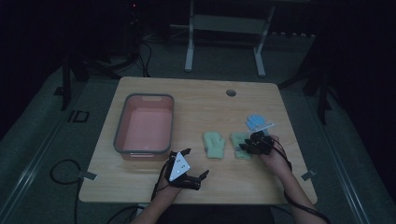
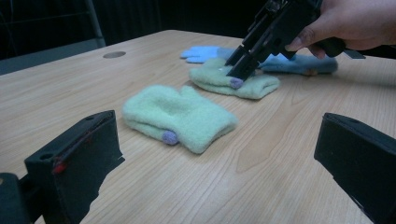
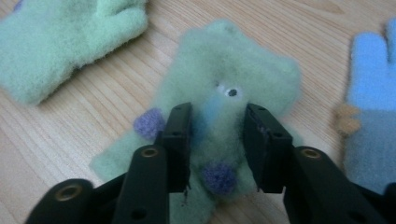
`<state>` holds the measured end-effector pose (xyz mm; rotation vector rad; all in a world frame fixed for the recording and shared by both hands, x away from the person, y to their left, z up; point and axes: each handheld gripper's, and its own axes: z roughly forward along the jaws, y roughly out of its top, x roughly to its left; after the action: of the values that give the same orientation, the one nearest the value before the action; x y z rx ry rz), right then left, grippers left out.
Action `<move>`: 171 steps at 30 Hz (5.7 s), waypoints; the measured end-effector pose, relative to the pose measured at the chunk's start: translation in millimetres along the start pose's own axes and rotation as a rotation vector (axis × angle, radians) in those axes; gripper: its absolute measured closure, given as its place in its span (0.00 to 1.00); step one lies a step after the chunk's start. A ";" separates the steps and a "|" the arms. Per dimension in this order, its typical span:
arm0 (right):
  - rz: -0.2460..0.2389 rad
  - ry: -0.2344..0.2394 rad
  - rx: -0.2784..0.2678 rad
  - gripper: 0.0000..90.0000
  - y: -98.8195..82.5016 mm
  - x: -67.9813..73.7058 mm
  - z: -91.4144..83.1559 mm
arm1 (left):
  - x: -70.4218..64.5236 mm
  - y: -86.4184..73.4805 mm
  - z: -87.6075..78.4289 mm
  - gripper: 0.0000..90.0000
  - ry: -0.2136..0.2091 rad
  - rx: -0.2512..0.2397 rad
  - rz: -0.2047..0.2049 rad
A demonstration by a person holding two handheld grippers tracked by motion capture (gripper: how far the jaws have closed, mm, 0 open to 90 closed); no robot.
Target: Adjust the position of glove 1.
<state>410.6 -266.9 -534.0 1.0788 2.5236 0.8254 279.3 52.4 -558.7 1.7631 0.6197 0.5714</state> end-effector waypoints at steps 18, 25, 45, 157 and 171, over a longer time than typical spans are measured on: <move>0.133 -0.145 -0.082 0.93 30.0 26.6 -31.0 | 0.0 -0.1 -0.2 0.00 0.007 -0.003 -0.002; 0.176 -0.157 -0.119 0.93 64.7 58.7 -51.8 | -0.1 -0.1 -0.2 0.00 0.006 -0.003 -0.004; 0.229 -0.148 -0.057 0.93 76.3 110.1 -2.3 | -4.2 0.3 0.6 0.00 0.021 0.005 0.033; 0.039 0.400 -0.138 0.81 217.0 115.6 0.7 | 96.7 131.2 -19.5 0.83 -0.045 0.555 0.436; 0.023 0.468 -0.138 0.81 249.0 169.2 41.6 | 140.2 104.4 -71.0 0.83 -0.034 0.627 0.421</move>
<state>456.0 12.1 -422.4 0.9593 2.7665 1.3735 349.8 171.3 -430.2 2.5225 0.4239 0.6752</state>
